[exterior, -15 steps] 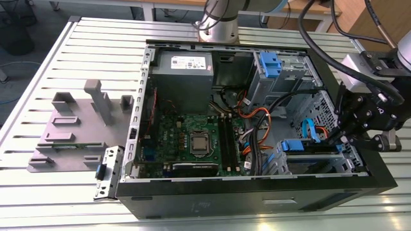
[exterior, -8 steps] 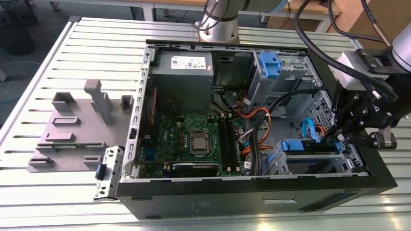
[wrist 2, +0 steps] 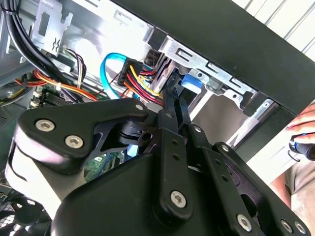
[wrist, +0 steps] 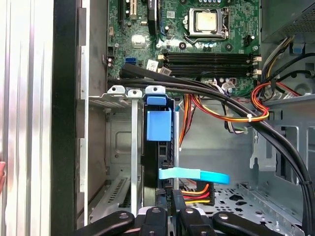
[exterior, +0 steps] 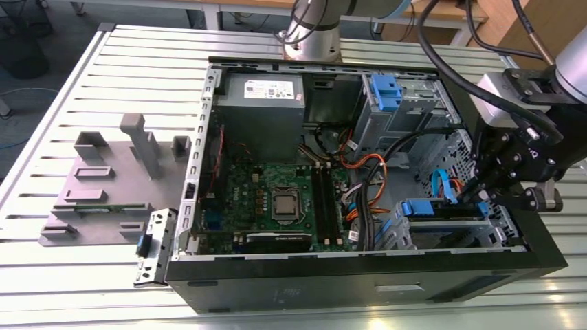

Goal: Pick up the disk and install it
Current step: 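Insert the second disk wire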

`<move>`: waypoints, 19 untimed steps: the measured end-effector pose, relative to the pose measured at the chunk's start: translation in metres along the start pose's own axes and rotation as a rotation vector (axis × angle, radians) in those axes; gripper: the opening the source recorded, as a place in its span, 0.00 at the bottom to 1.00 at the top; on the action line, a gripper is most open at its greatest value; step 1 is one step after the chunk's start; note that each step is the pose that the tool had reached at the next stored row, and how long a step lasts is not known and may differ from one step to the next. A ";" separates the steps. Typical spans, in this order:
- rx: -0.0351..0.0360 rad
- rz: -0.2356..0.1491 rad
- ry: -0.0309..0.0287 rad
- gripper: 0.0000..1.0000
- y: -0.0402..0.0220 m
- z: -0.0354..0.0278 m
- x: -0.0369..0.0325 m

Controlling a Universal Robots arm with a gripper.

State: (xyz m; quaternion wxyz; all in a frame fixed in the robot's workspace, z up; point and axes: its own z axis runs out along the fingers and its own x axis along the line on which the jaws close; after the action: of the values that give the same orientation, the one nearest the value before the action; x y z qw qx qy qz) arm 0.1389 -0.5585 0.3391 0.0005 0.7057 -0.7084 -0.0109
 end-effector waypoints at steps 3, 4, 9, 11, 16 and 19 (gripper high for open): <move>0.0000 0.000 0.0000 0.16 0.0007 0.0002 0.0000; 0.0000 0.000 0.0000 0.16 0.0008 0.0003 0.0000; 0.0000 0.000 0.0000 0.16 0.0008 0.0011 0.0003; 0.0000 -0.002 0.0000 0.16 0.0008 0.0014 0.0003; -0.0001 -0.004 0.0001 0.16 0.0008 0.0021 0.0003; -0.0001 -0.005 0.0000 0.16 0.0008 0.0029 0.0003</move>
State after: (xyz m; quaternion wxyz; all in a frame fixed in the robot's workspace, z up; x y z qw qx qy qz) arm 0.1381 -0.5587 0.3363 0.0005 0.7074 -0.7068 -0.0110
